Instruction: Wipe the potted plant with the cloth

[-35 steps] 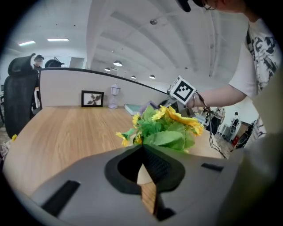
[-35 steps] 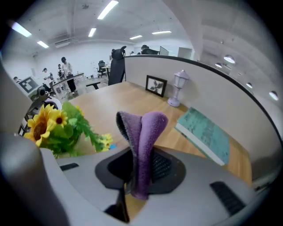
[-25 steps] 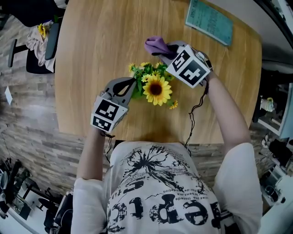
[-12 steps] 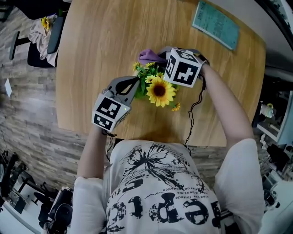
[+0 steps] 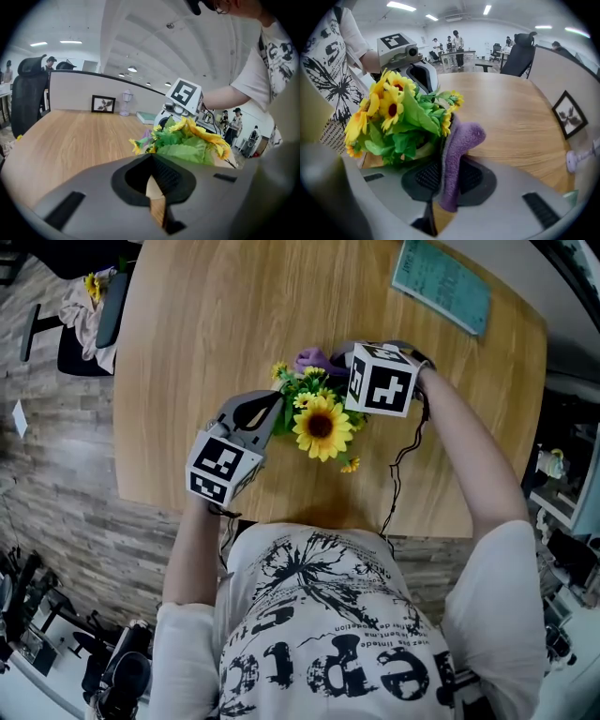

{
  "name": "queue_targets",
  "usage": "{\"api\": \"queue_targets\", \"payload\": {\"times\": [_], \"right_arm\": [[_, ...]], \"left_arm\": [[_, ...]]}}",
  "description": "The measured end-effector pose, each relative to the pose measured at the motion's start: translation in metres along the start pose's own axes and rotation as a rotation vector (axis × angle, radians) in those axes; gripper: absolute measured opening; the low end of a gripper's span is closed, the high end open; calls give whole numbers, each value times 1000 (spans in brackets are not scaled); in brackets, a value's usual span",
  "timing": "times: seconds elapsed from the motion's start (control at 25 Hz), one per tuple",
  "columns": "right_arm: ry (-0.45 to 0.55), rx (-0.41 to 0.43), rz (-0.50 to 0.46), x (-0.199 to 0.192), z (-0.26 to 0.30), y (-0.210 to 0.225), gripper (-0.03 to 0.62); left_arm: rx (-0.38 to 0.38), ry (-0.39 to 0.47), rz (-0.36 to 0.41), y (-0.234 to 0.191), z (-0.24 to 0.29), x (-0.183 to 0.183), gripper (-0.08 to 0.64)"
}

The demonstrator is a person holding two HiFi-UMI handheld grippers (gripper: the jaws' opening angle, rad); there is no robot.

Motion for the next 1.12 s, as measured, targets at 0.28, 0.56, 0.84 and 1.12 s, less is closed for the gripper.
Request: {"api": "queue_targets", "payload": {"times": [0.28, 0.56, 0.84, 1.12], "right_arm": [[27, 31, 64, -17, -3, -19, 72], [27, 46, 102, -27, -4, -40, 72], [51, 60, 179, -35, -1, -57, 74], [32, 36, 252, -47, -7, -67, 74]], "left_arm": [[15, -18, 40, -1, 0, 0, 2], [34, 4, 18, -6, 0, 2, 2], [39, 19, 8, -10, 3, 2, 2], [65, 31, -26, -9, 0, 1, 2]]}}
Point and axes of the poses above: the fingertips, and each gripper's own axes: z forward along the fingers, y to its right, x out of its top, the point moved 1 cm from there along -z, backward along the fingers, and after that the axes turned 4 degrees about -z, right-handed, at the moved point
